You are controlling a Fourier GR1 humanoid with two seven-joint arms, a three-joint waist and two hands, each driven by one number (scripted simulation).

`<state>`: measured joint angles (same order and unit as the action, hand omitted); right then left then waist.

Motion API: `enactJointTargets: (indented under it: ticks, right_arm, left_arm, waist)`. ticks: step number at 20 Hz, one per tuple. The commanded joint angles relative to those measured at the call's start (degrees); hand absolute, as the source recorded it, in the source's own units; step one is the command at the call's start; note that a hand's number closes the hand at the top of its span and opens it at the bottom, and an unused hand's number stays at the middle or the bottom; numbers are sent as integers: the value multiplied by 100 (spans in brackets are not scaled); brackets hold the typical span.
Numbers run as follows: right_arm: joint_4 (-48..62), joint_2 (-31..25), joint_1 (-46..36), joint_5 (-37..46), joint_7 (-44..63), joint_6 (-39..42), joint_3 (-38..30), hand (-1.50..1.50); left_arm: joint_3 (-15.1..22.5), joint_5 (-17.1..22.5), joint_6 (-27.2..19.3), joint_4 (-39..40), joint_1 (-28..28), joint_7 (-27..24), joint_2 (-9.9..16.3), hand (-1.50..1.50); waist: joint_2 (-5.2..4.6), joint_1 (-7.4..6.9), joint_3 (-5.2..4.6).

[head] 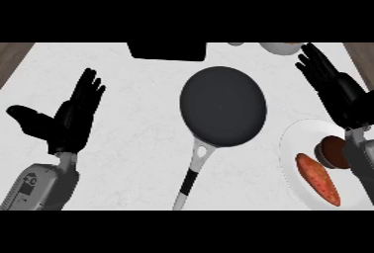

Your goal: Pick the cupcake from the plate and place it in the pan

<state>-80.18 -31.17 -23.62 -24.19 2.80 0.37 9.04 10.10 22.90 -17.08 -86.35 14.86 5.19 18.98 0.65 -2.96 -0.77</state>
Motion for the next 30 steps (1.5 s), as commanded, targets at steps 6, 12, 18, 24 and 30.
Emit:
enactJointTargets:
  ticks: [6,12,18,24,30]
  right_arm:
    - [-69,-314,146,-867,-825,880,-1080,-150]
    - [625,71,932,-304,-1296,-1632,-2356,150]
    - [-613,76,2717,109,-2516,-748,-2278,-150]
    - [-1345,-1144,2953,878,-1167,-789,-2093,-150]
    - [-1369,-2623,2641,1755,589,-296,-1519,-150]
  left_arm:
    - [-309,-1093,-139,917,-865,487,1642,0]
    - [-295,-927,-128,1112,-1196,517,1459,0]
    - [-274,-1197,-66,1068,-875,795,1307,0]
    - [-400,-1184,153,1300,-958,504,1385,0]
    - [-312,-1197,296,1249,-784,641,1380,0]
  waist:
    - [-76,300,106]
    - [-52,642,114]
    - [-48,393,76]
    - [-43,414,59]
    - [-84,259,48]
